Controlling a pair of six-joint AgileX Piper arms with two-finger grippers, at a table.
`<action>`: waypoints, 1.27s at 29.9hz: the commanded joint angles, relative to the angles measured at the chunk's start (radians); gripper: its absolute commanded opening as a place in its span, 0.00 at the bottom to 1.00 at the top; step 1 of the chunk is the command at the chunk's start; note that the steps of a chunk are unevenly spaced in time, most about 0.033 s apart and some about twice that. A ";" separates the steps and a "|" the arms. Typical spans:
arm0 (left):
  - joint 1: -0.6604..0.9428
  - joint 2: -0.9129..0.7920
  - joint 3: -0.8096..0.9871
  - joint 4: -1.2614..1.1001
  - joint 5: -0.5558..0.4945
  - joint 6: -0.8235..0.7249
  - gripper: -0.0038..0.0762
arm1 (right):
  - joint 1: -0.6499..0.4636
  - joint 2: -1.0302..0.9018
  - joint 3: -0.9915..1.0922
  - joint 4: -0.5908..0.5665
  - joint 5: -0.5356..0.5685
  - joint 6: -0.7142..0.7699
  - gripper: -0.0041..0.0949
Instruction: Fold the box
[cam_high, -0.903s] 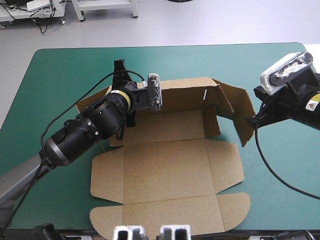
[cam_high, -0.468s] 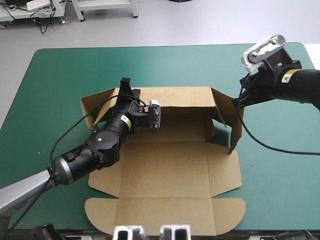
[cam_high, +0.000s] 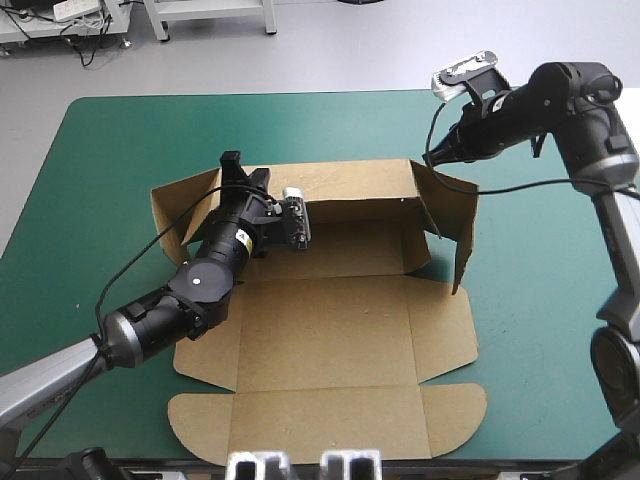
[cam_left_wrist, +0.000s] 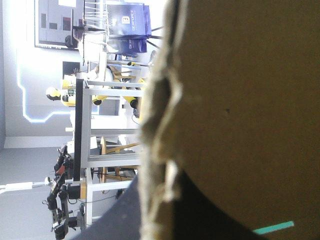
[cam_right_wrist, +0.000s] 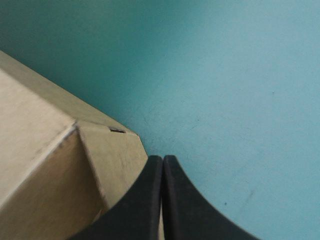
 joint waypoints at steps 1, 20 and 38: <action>0.002 -0.040 -0.026 0.040 0.037 -0.040 0.03 | -0.002 0.042 -0.086 0.060 -0.007 0.021 0.02; 0.012 -0.040 -0.026 0.032 0.077 -0.040 0.04 | -0.002 -0.051 0.233 0.221 0.031 -0.112 0.02; 0.012 -0.038 -0.026 -0.100 0.056 0.085 0.04 | -0.015 -0.311 0.688 0.386 -0.382 -0.488 0.02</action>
